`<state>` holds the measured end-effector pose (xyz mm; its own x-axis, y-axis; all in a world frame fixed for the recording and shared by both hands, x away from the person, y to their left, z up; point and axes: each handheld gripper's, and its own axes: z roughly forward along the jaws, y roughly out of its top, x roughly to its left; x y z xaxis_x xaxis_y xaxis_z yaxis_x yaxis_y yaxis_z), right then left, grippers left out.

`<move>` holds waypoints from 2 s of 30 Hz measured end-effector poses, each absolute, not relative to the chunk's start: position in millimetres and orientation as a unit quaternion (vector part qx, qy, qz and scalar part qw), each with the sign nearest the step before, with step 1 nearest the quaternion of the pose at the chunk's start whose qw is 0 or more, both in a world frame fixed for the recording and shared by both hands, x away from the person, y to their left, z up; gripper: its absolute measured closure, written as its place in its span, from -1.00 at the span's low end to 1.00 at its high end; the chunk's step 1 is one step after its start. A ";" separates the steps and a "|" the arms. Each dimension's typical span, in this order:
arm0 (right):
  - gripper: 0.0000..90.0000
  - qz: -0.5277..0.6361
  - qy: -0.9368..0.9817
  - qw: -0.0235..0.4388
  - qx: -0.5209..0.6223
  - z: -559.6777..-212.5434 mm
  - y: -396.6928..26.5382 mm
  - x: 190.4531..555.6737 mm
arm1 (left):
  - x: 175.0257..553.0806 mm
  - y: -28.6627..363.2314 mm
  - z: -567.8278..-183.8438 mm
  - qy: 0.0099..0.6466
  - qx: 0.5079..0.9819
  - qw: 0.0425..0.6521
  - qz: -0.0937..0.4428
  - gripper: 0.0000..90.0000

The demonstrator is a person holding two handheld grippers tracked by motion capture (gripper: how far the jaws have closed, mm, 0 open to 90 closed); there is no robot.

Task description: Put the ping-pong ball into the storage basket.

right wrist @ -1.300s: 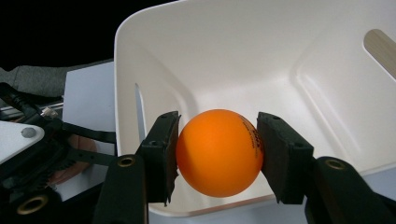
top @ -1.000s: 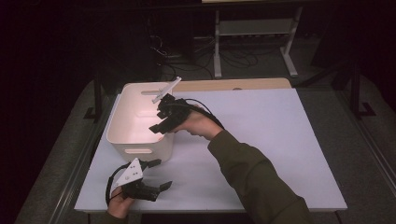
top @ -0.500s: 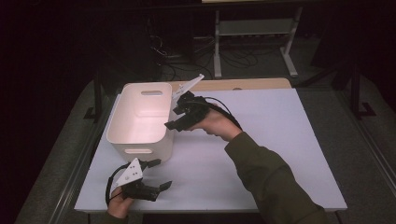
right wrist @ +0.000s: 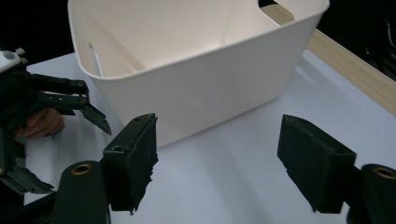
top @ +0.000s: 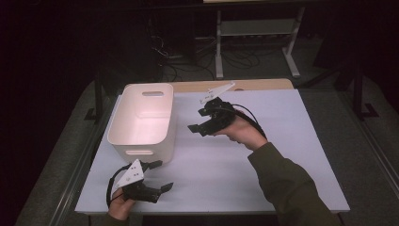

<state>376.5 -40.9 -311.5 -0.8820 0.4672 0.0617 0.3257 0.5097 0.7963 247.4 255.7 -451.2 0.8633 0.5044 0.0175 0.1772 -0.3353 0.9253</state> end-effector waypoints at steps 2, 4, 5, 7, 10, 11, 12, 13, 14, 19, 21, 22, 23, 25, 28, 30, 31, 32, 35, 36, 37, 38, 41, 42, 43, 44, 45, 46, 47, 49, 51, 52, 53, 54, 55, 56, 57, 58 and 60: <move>-0.44 0.439 0.862 0.083 0.240 -315.4 -47.3 375.1 | 247.7 255.5 -451.2 0.214 0.803 0.535 0.151 -0.69; -0.47 0.440 0.859 0.087 0.247 -320.7 -53.5 373.6 | 247.9 255.5 -451.2 0.215 0.803 0.535 0.150 -0.69; -0.49 0.441 0.858 0.088 0.249 -322.0 -54.7 373.1 | 247.8 255.3 -451.3 0.216 0.803 0.535 0.150 -0.69; -0.52 0.441 0.856 0.092 0.254 -326.8 -59.5 372.1 | 247.8 255.2 -451.3 0.216 0.803 0.535 0.150 -0.69; -0.57 0.441 0.852 0.096 0.266 -334.8 -66.1 370.9 | 247.6 255.4 -451.2 0.215 0.803 0.535 0.150 -0.69; -0.58 0.440 0.852 0.098 0.267 -336.6 -67.5 370.9 | 247.6 255.4 -451.2 0.215 0.803 0.535 0.150 -0.69; -0.60 0.441 0.850 0.100 0.270 -339.4 -69.5 370.5 | 247.5 255.4 -451.2 0.215 0.803 0.535 0.151 -0.69; -0.62 0.441 0.849 0.102 0.271 -341.6 -71.2 370.2 | 247.5 255.4 -451.2 0.214 0.803 0.535 0.151 -0.69; -0.63 0.441 0.848 0.101 0.274 -343.6 -72.6 369.4 | 247.5 255.4 -451.2 0.214 0.803 0.535 0.151 -0.69; -0.70 0.443 0.843 0.108 0.285 -354.0 -78.9 365.8 | 247.5 255.4 -451.3 0.214 0.803 0.535 0.151 -0.69; -0.71 0.443 0.842 0.112 0.288 -358.8 -81.3 364.3 | 247.4 255.3 -451.2 0.214 0.803 0.535 0.151 -0.69; -0.71 0.441 0.841 0.114 0.290 -361.1 -82.4 363.2 | 247.3 255.3 -451.2 0.214 0.803 0.535 0.152 -0.69; -0.71 0.441 0.841 0.116 0.292 -363.3 -83.5 361.8 | 247.2 255.4 -451.2 0.213 0.804 0.535 0.152 -0.69; -0.71 0.442 0.839 0.119 0.295 -367.5 -86.1 359.1 | 247.4 255.6 -451.1 0.212 0.804 0.535 0.152 -0.69; -0.73 0.442 0.836 0.122 0.301 -374.4 -90.4 353.8 | 247.3 255.5 -451.1 0.212 0.804 0.535 0.151 -0.69; -0.77 0.442 0.835 0.125 0.303 -379.0 -93.3 350.4 | 247.2 255.3 -451.2 0.212 0.804 0.535 0.152 -0.69; -0.80 0.442 0.834 0.124 0.305 -381.3 -94.7 348.4 | 247.1 255.0 -451.2 0.212 0.804 0.535 0.151 -0.69; -0.82 0.442 0.834 0.125 0.307 -384.5 -96.2 346.3 | 247.2 255.0 -451.2 0.212 0.804 0.534 0.151 -0.69; -0.90 0.435 0.837 0.124 0.309 -389.9 -98.0 343.6 | 247.3 254.9 -451.2 0.211 0.805 0.534 0.152 -0.69; -0.91 0.433 0.836 0.127 0.311 -392.3 -99.1 342.1 | 247.2 254.9 -451.2 0.211 0.805 0.534 0.152 -0.69; -0.91 0.433 0.836 0.128 0.313 -393.3 -99.7 341.4 | 247.1 254.9 -451.2 0.211 0.804 0.534 0.152 -0.69; -0.93 0.433 0.835 0.128 0.315 -394.8 -100.4 340.5 | 247.1 255.0 -451.2 0.211 0.804 0.534 0.152 -0.69; -0.95 0.431 0.834 0.133 0.319 -397.6 -102.8 338.6 | 247.3 255.1 -451.2 0.212 0.804 0.534 0.150 -0.69; -0.96 0.433 0.831 0.136 0.322 -398.1 -104.3 337.3 | 247.3 255.1 -451.2 0.212 0.804 0.535 0.151 -0.69; -0.96 0.435 0.829 0.138 0.323 -398.3 -105.9 336.2 | 247.2 255.1 -451.2 0.212 0.804 0.535 0.151 -0.69; -0.96 0.437 0.827 0.139 0.325 -398.5 -107.5 334.9 | 247.2 255.3 -451.1 0.211 0.805 0.534 0.152 -0.69; -0.97 0.438 0.826 0.140 0.326 -398.7 -109.3 333.5 | 247.2 255.3 -451.2 0.210 0.804 0.534 0.152 -0.69; -0.99 0.438 0.826 0.143 0.326 -398.9 -111.0 332.5 | 247.2 255.2 -451.2 0.211 0.804 0.534 0.152 -0.69; -0.99 0.440 0.824 0.144 0.328 -399.7 -113.2 330.7 | 247.2 255.2 -451.2 0.211 0.804 0.534 0.152 -0.69; -0.99 0.441 0.820 0.147 0.333 -401.2 -117.6 328.0 | 247.0 255.4 -451.1 0.210 0.804 0.535 0.153 -0.69; -0.99 0.442 0.817 0.149 0.338 -402.9 -122.0 324.9 | 247.0 255.7 -451.1 0.211 0.803 0.535 0.153 -0.69; -0.99 0.442 0.816 0.149 0.341 -403.9 -124.0 322.9 | 247.0 255.8 -451.1 0.211 0.803 0.536 0.153 -0.69; -0.99 0.442 0.815 0.150 0.343 -404.9 -126.1 321.0 | 246.9 255.8 -451.1 0.211 0.803 0.536 0.153 -0.69; -0.99 0.441 0.815 0.150 0.344 -405.9 -128.4 319.3 | 246.9 255.8 -451.1 0.211 0.803 0.536 0.153 -0.69; -1.00 0.441 0.815 0.151 0.345 -407.0 -130.6 317.6 | 246.8 255.8 -451.1 0.211 0.803 0.536 0.153 -0.69; -1.00 0.440 0.814 0.152 0.346 -407.9 -132.8 316.0 | 246.9 255.8 -451.1 0.210 0.803 0.536 0.153 -0.69; -1.00 0.442 0.812 0.151 0.350 -408.9 -134.7 314.2 | 246.9 255.7 -451.1 0.210 0.804 0.535 0.153 -0.69; -1.00 0.442 0.811 0.152 0.351 -409.6 -136.9 312.7 | 246.9 255.7 -451.1 0.210 0.804 0.535 0.153 -0.69; -1.00 0.443 0.809 0.153 0.354 -410.8 -140.5 309.6 | 246.8 255.6 -451.1 0.210 0.804 0.535 0.154 -0.69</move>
<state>309.6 -140.5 -410.8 -0.7025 0.7085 0.0667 0.4375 0.3560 0.8258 246.8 255.6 -451.1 0.8645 0.5022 0.0223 0.1734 -0.3396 0.9245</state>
